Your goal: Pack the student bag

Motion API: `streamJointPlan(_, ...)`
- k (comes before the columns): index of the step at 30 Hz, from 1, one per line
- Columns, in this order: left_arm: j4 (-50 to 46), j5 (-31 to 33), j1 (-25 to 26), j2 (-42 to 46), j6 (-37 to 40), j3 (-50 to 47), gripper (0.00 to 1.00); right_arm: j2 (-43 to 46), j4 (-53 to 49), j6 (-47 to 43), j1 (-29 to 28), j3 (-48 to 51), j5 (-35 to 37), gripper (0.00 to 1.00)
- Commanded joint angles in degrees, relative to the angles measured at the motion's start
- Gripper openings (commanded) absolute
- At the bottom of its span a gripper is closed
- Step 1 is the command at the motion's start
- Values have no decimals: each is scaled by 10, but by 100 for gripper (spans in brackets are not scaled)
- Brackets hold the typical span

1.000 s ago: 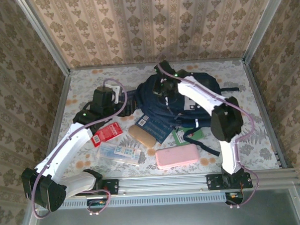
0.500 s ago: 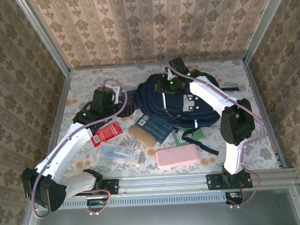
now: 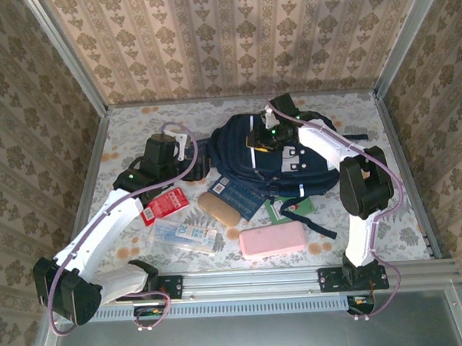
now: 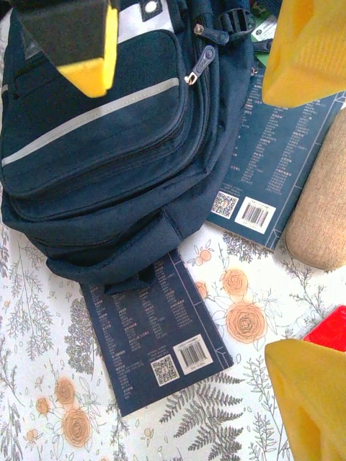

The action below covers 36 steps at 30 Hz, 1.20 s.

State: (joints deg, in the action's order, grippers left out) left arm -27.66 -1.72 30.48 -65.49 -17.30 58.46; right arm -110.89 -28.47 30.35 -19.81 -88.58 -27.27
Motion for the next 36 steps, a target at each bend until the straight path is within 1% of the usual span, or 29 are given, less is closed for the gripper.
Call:
streamJointPlan(1, 1, -4, 5, 5, 12, -7, 85, -6, 21, -3, -6, 29, -24, 40)
streamJointPlan(5, 1, -2, 8, 6, 12, -8, 85, -6, 42, 2, -12, 52, -44, 37)
streamJointPlan(8, 1, 0, 10, 7, 13, -7, 85, -5, 81, 16, -17, 68, -73, 32)
streamJointPlan(9, 0, 0, 10, 6, 13, -7, 86, -5, 88, 21, -19, 70, -77, 29)
streamJointPlan(11, -1, 3, 12, 7, 14, -7, 85, -7, 91, 20, -22, 69, -77, 25)
streamJointPlan(14, -3, 10, 16, 10, 15, -7, 86, -17, 90, 20, -26, 67, -77, 22)
streamJointPlan(17, -5, 15, 19, 9, 17, -7, 86, -27, 91, 22, -29, 67, -73, 21)
streamJointPlan(20, -6, 19, 22, 8, 16, -6, 86, -36, 84, 19, -30, 69, -57, 26)
streamJointPlan(23, -6, 22, 23, 7, 15, -6, 86, -40, 86, 17, -31, 77, -50, 25)
streamJointPlan(24, -6, 22, 23, 7, 15, -6, 86, -41, 87, 16, -33, 79, -50, 21)
streamJointPlan(25, -6, 23, 23, 6, 13, -8, 86, -40, 90, 18, -33, 80, -53, 13)
streamJointPlan(27, -6, 23, 23, 4, 9, -8, 86, -24, 112, 29, -33, 89, -62, 4)
streamJointPlan(28, -6, 19, 23, 2, -1, -8, 86, -9, 123, 34, -33, 94, -63, 0)
streamJointPlan(32, 16, -42, 20, -11, -36, -10, 84, 39, 154, 70, -26, 87, -67, 0)
streamJointPlan(36, 40, -74, 23, -39, -88, -24, 81, 63, 198, 149, -14, 82, -62, 0)
